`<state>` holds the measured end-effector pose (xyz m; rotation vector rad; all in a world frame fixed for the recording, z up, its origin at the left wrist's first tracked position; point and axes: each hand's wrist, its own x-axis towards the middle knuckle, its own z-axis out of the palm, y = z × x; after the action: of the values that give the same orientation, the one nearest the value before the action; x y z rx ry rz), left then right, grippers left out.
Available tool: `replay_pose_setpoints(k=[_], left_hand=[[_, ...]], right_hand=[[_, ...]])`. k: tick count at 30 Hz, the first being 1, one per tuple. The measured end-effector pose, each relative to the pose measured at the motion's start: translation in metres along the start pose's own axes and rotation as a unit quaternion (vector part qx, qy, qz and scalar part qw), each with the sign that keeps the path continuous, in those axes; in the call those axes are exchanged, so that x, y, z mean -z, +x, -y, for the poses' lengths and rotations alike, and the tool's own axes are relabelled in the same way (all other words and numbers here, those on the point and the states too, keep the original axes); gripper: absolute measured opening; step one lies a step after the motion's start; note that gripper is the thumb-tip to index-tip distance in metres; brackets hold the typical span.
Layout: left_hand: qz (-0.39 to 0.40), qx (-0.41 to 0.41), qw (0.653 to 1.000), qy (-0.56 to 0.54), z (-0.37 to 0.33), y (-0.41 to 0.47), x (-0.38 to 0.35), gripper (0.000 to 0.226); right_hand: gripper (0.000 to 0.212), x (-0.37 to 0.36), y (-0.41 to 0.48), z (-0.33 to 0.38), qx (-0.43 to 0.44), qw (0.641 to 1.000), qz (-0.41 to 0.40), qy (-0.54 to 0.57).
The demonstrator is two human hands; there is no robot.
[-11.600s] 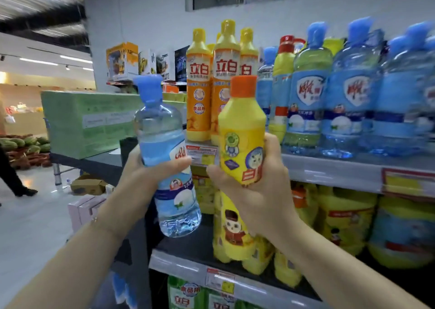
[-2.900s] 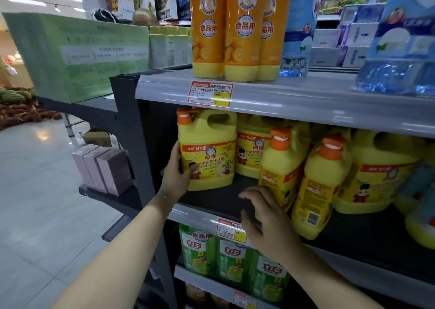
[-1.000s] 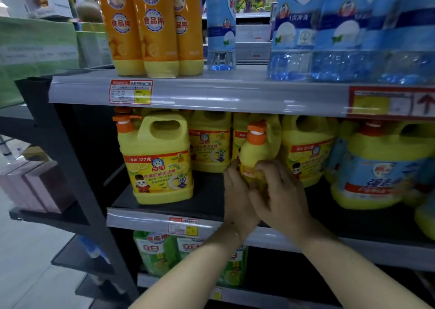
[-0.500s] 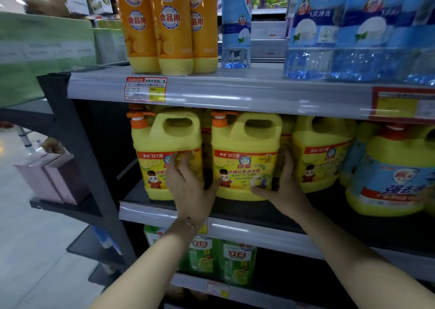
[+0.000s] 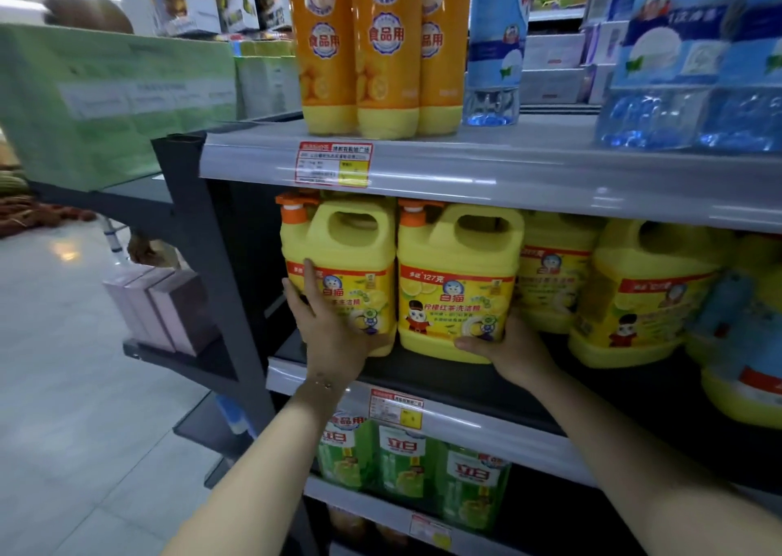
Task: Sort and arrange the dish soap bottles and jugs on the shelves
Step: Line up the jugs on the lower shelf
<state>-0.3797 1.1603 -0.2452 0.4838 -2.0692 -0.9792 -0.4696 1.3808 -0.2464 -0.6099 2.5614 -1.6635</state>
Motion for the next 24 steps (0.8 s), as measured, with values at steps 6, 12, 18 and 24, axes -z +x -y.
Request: replay_pose_setpoints(k=[6, 12, 18, 24], left_hand=[[0.082, 0.000, 0.996, -0.037, 0.014, 0.027, 0.022, 0.157], [0.088, 0.024, 0.995, 0.051, 0.007, 0.035, 0.022, 0.157], [-0.033, -0.076, 0.985, 0.149, -0.011, 0.002, 0.008, 0.103], [0.149, -0.274, 0.949, 0.052, -0.051, -0.038, -0.041, 0.053]], right_hand=[[0.070, -0.028, 0.013, 0.010, 0.001, 1.000, -0.011, -0.009], [0.071, -0.040, 0.022, 0.017, -0.027, 0.998, -0.050, -0.008], [0.079, -0.023, 0.023, 0.021, -0.051, 0.980, -0.008, -0.190], [0.045, 0.022, -0.005, 0.021, 0.038, 0.951, -0.118, -0.283]])
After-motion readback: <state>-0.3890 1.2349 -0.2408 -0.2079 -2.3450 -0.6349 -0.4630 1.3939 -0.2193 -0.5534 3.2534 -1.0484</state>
